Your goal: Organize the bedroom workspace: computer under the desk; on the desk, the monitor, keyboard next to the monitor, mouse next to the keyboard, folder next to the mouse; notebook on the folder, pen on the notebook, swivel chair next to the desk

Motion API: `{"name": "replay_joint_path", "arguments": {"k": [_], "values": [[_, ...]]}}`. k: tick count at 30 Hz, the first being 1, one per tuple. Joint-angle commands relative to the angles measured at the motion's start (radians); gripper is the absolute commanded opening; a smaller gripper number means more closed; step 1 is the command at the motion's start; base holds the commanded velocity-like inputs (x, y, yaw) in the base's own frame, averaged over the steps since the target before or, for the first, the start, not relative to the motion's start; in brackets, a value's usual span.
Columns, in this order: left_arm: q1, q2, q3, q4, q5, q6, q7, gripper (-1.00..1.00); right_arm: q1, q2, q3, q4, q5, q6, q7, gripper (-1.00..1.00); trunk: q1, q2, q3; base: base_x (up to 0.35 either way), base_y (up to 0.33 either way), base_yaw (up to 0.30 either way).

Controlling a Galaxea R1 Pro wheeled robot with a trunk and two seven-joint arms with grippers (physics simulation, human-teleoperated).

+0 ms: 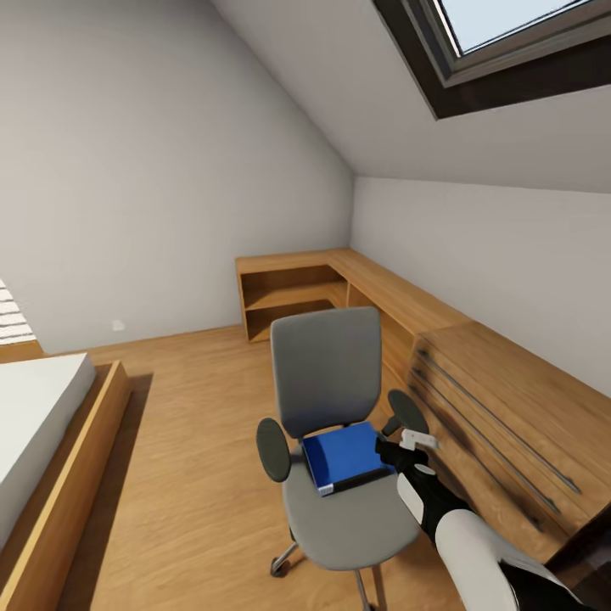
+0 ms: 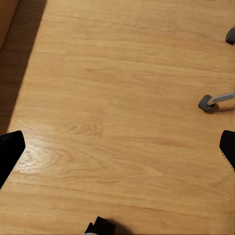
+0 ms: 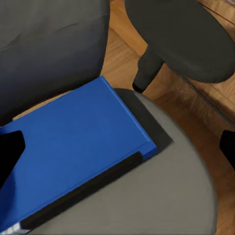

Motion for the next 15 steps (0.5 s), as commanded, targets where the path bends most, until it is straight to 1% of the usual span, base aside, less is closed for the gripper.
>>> {"name": "replay_joint_path", "arguments": {"k": [1, 5, 7, 12, 15], "values": [[-0.001, 0.000, -0.003, 0.000, 0.001, -0.003, 0.004, 1.00, -0.001, 0.001, -0.007, 0.001, 0.012, -0.003, -0.002, 1.00, 0.000, -0.001, -0.001, 0.270, 0.000, 0.000], [-0.001, 0.000, -0.003, 0.000, 0.001, -0.003, 0.004, 1.00, -0.001, 0.001, -0.007, 0.009, 0.022, -0.003, -0.001, 1.00, 0.000, -0.001, -0.001, 0.289, 0.000, 0.000], [-0.001, 0.000, -0.003, 0.000, 0.001, -0.003, 0.004, 1.00, -0.001, 0.000, -0.007, 0.013, 0.024, -0.003, -0.001, 1.00, 0.000, -0.001, -0.001, 0.208, 0.000, 0.000], [-0.001, 0.000, -0.003, 0.000, 0.001, -0.003, 0.004, 1.00, -0.001, -0.001, -0.007, 0.016, 0.026, -0.003, 0.000, 1.00, 0.000, -0.001, -0.001, 0.164, 0.000, 0.000], [-0.001, 0.000, -0.004, 0.000, 0.001, -0.003, 0.004, 1.00, -0.001, -0.001, -0.006, 0.017, 0.026, -0.003, 0.000, 1.00, 0.000, -0.001, -0.001, 0.074, 0.000, 0.000]]}}
